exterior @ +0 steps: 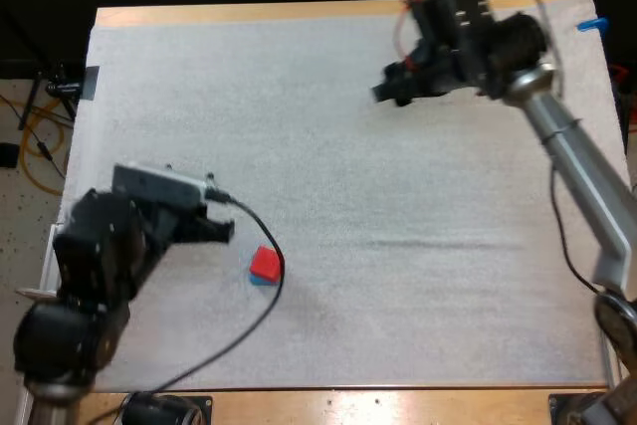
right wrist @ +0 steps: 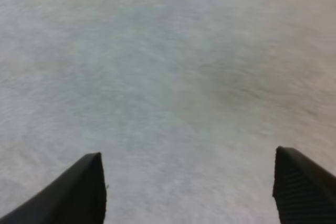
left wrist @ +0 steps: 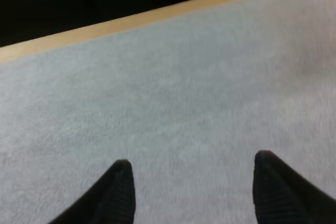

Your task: Stack red cube on blue cube

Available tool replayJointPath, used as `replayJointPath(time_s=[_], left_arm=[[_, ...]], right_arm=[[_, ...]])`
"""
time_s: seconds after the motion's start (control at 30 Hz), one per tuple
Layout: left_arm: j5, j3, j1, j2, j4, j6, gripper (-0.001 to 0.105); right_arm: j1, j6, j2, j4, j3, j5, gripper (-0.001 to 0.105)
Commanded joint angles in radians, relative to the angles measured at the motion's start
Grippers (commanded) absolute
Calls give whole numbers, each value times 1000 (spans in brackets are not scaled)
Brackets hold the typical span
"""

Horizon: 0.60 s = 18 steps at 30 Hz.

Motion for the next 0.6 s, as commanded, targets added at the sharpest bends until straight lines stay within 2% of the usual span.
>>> replayJointPath(time_s=[0.0, 0.07, 0.17, 0.3, 0.57], left_arm=[[61, -5, 38, 16, -52, 3, 49], [121, -5, 125, 51, -100, 3, 49], [132, -5, 177, 80, -140, 3, 49], [132, -5, 189, 99, -169, 3, 49], [132, -5, 188, 104, -181, 3, 49]], right_arm=[[-31, 1, -51, -25, 40, -11, 65], [-83, 1, -111, -62, 121, -11, 65], [-157, 1, -205, -104, 236, -11, 65], [-247, 1, -325, -149, 389, -11, 65], [-439, -10, -684, -191, 760, -11, 65]])
